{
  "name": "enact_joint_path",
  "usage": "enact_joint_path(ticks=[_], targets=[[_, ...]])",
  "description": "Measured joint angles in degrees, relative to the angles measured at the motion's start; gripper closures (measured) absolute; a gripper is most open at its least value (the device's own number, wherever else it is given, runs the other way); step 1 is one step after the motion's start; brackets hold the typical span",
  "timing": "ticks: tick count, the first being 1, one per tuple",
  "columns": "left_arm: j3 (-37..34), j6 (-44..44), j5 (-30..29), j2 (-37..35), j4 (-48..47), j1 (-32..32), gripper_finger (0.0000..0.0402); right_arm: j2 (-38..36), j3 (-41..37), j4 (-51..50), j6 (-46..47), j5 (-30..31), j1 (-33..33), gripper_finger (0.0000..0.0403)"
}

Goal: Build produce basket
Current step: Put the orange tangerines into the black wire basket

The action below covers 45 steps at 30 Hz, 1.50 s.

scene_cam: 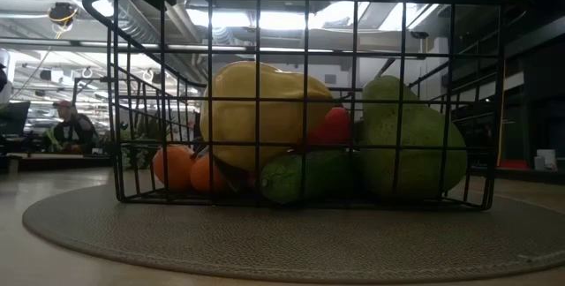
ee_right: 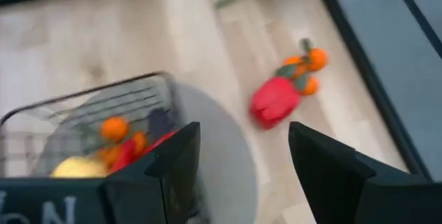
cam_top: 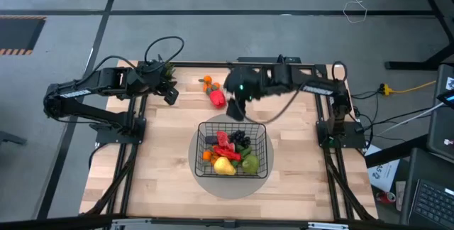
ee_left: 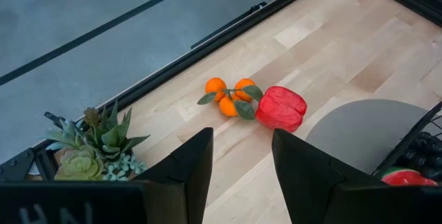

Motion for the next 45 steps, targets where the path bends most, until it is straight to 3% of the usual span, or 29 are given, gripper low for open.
enact_joint_path(ticks=[9,22,30,45], targets=[[0.00,0.00,0.00,0.00,2.25,-0.01,0.0256,5.07,-0.04,5.85,0.28,-2.74,-9.75,0.0181],[0.07,-0.04,-0.02,-0.02,3.13,-0.01,0.0256,22.78,-0.11,29.08,-2.42,-2.21,-13.47,0.0181],[0.07,-0.06,-0.01,-0.02,2.93,0.01,0.0256,30.02,-0.15,30.64,0.66,-2.15,-16.04,0.0181],[0.07,0.00,-0.02,-0.02,7.98,0.01,0.0256,32.32,-0.22,29.64,0.45,-2.60,-18.57,0.0181]])
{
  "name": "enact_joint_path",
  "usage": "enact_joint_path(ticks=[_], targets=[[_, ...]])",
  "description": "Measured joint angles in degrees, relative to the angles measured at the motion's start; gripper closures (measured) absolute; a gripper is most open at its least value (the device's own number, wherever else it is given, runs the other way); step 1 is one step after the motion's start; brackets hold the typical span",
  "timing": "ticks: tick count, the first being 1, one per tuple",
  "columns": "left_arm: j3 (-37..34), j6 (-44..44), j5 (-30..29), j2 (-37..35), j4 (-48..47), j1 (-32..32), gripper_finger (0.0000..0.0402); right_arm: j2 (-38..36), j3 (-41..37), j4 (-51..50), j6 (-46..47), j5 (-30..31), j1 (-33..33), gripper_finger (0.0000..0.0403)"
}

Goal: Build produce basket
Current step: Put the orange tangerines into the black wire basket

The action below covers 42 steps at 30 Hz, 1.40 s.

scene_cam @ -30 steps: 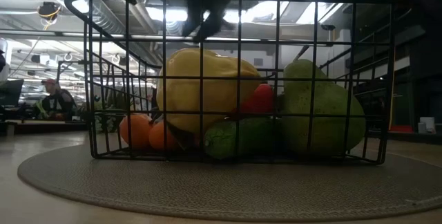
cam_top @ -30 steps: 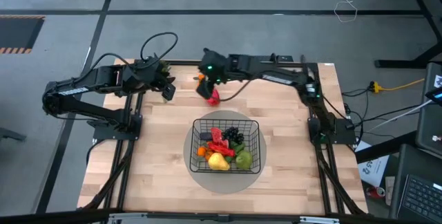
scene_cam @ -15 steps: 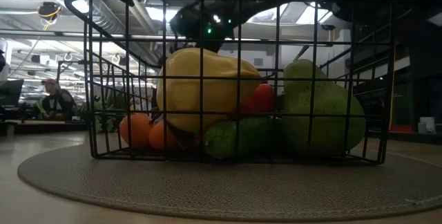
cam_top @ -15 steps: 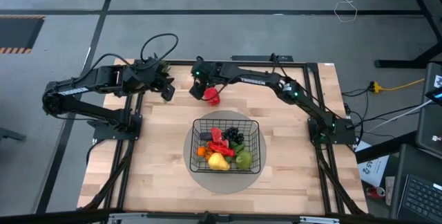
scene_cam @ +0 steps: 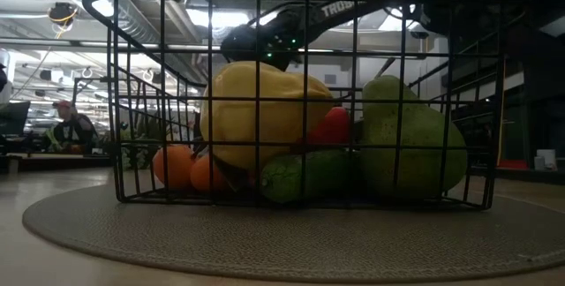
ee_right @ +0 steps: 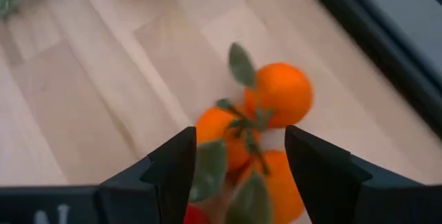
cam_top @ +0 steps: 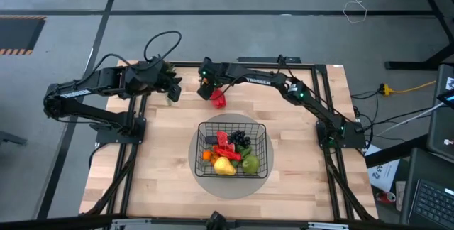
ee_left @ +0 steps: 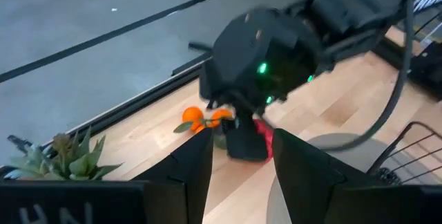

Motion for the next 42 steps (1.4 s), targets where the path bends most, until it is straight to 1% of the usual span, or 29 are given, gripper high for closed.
enact_joint_path(ticks=[7,9,11,13,15,19,20,21,25,28,29,32,42], targets=[[-0.02,-0.04,0.02,0.37,1.32,-0.02,0.0256,1.27,0.07,-0.42,-0.22,0.44,0.28,0.0181],[-0.02,-0.06,0.02,0.33,1.98,0.00,0.0256,1.45,0.07,-0.30,-0.74,0.75,0.28,0.0188],[-0.02,-0.07,0.10,0.35,2.50,0.00,0.0256,1.45,0.08,-0.33,-1.29,0.59,0.28,0.0205],[-0.02,-0.07,0.11,0.33,2.93,-0.02,0.0256,1.45,0.09,-0.46,-1.30,-0.55,0.28,0.0232],[-0.02,-0.09,0.13,0.35,2.91,0.00,0.0256,1.45,0.09,-0.61,-1.51,-1.79,0.28,0.0270],[-0.02,-0.04,0.15,0.35,2.85,-0.01,0.0256,1.45,0.09,-0.68,-3.76,-4.27,0.28,0.0369],[-0.02,-0.04,0.15,0.35,2.84,0.00,0.0256,1.45,0.09,-0.79,-4.92,-4.91,0.28,0.0385],[-0.02,-0.04,0.15,0.35,2.84,0.00,0.0256,1.45,0.09,-1.00,-5.86,-4.98,0.28,0.0391],[-0.02,-0.02,0.18,0.35,2.63,0.00,0.0256,1.45,2.00,-4.83,-6.31,-5.11,0.30,0.0398],[-0.02,-0.02,0.20,0.35,2.14,-0.01,0.0258,1.45,5.48,-8.03,-7.25,-4.40,0.30,0.0400],[-0.02,-0.02,0.21,0.35,2.17,-0.01,0.0258,0.79,5.53,-7.54,-7.61,-4.25,0.30,0.0400],[-0.02,0.00,0.24,0.35,2.12,0.00,0.0259,-2.06,4.63,-7.83,-7.61,-4.12,0.30,0.0401],[-0.04,0.34,0.23,0.35,0.74,-0.02,0.0259,-13.08,4.86,-14.94,-7.44,-4.51,1.89,0.0402]])
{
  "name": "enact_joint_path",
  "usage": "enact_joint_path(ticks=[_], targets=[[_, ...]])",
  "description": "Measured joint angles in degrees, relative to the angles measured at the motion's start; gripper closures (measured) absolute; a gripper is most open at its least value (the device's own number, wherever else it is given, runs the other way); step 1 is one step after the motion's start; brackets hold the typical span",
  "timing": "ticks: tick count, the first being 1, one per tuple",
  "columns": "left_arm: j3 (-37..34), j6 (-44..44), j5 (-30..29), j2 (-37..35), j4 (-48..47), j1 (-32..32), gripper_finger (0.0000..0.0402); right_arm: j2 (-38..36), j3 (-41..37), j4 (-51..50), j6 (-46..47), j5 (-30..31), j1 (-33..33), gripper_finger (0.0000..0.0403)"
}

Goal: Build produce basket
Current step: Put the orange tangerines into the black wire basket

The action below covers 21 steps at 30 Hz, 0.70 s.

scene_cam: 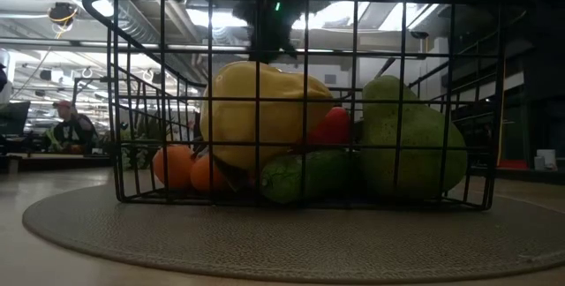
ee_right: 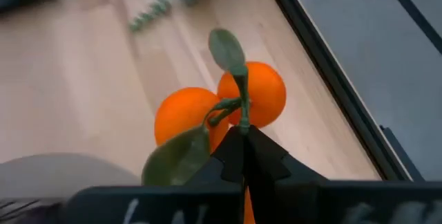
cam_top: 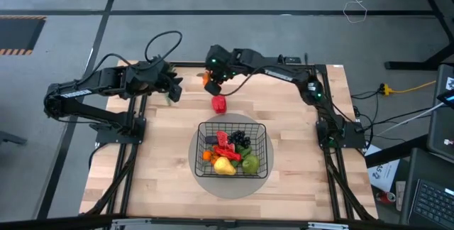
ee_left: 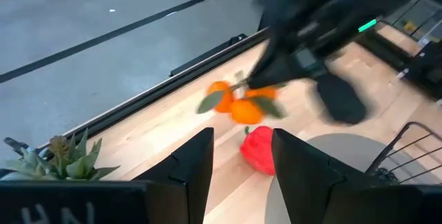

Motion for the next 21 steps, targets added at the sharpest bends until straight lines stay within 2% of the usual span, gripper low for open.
enact_joint_path(ticks=[13,21], targets=[[-0.05,1.98,-0.76,0.00,-0.89,0.01,0.0259,-15.73,0.05,-12.36,3.29,-0.03,7.95,0.0403],[-0.05,1.96,-1.29,-0.01,-0.87,0.02,0.0260,-18.11,0.08,-19.44,10.37,0.02,15.71,0.0403]])
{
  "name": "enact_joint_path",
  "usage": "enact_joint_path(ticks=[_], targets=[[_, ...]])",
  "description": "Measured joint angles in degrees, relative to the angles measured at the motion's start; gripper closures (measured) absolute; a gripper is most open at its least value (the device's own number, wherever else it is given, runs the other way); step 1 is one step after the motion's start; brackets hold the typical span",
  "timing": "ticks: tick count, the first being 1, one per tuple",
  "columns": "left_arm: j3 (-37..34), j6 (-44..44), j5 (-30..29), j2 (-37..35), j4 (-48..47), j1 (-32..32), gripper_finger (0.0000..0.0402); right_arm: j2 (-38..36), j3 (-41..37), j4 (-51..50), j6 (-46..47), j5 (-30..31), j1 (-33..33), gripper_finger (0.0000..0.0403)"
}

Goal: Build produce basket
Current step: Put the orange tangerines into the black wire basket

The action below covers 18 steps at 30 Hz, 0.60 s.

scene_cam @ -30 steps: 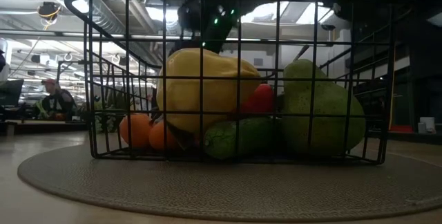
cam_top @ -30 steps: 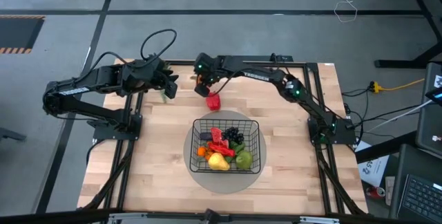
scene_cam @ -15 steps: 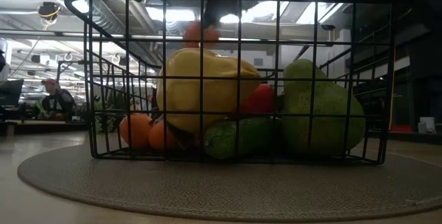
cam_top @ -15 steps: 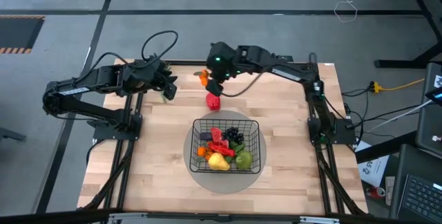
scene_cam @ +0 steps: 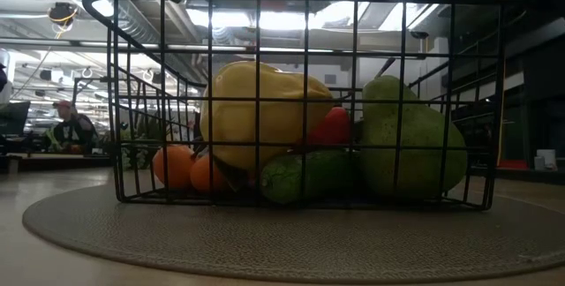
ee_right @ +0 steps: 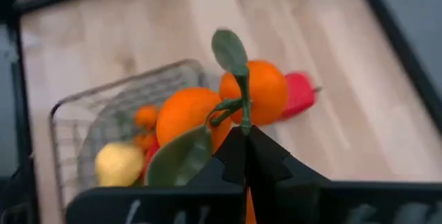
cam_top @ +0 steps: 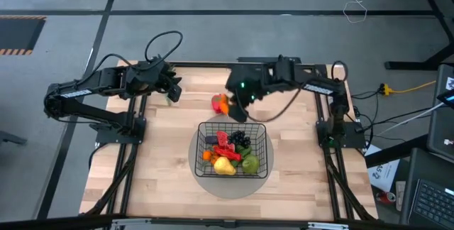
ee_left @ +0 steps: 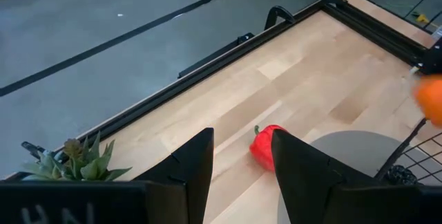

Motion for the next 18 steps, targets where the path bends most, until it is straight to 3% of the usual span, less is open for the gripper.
enact_joint_path(ticks=[6,13,18], targets=[[0.00,-0.22,-0.03,0.01,0.00,0.00,0.0260,0.04,-0.74,-1.49,5.79,0.45,6.96,0.0403],[0.00,-0.83,-0.04,0.01,0.00,0.00,0.0260,1.18,-0.72,-0.38,13.49,10.32,14.48,0.0403],[0.00,-1.70,0.10,0.01,0.02,0.00,0.0260,2.05,-0.72,0.47,18.12,10.89,16.45,0.0403]])
